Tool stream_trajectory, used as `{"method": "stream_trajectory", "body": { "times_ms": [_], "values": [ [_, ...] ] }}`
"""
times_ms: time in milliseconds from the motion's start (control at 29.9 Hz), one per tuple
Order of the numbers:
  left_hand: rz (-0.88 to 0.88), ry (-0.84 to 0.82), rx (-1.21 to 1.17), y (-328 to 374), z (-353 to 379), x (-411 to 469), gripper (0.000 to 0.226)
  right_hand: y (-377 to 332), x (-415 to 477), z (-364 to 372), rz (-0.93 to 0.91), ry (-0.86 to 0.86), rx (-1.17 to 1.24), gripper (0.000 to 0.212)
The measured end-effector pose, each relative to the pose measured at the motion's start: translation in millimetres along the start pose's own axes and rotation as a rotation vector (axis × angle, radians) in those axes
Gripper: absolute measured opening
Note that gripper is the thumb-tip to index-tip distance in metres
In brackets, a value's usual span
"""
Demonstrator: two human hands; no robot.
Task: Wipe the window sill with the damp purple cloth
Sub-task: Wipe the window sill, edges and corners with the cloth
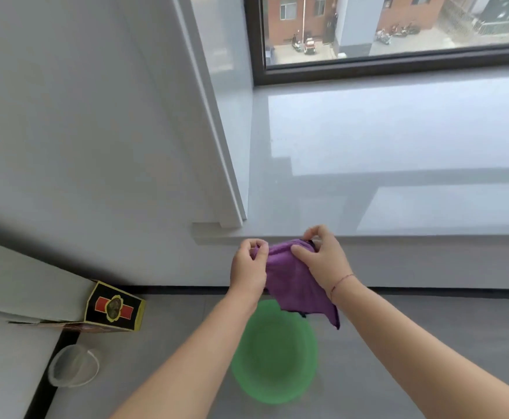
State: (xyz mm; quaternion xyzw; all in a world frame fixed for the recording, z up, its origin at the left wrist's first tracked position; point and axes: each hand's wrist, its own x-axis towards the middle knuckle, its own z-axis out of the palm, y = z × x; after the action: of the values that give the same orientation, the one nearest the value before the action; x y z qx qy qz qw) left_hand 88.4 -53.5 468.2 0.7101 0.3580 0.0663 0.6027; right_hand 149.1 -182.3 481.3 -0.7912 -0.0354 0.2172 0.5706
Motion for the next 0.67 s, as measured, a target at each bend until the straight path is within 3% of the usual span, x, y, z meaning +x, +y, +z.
{"method": "stream_trajectory", "body": {
  "times_ms": [134,167,267,434,668],
  "values": [
    [0.086,-0.022,0.119,59,7,0,0.03,-51,29,-29,-0.019,-0.012,0.078,0.021],
    [0.104,-0.034,0.189,68,9,0,0.038,-56,38,-34,-0.021,-0.043,-0.026,0.034],
    [0.132,-0.08,0.511,72,14,2,0.05,-48,51,-38,-0.072,-0.134,-0.656,0.064],
    [0.124,-0.156,0.965,48,23,8,0.058,-6,68,-22,-0.22,-0.262,-1.009,0.062],
    [0.142,-0.182,1.123,22,34,31,0.073,3,110,19,-0.272,-0.21,-1.155,0.065]
  ]
}}
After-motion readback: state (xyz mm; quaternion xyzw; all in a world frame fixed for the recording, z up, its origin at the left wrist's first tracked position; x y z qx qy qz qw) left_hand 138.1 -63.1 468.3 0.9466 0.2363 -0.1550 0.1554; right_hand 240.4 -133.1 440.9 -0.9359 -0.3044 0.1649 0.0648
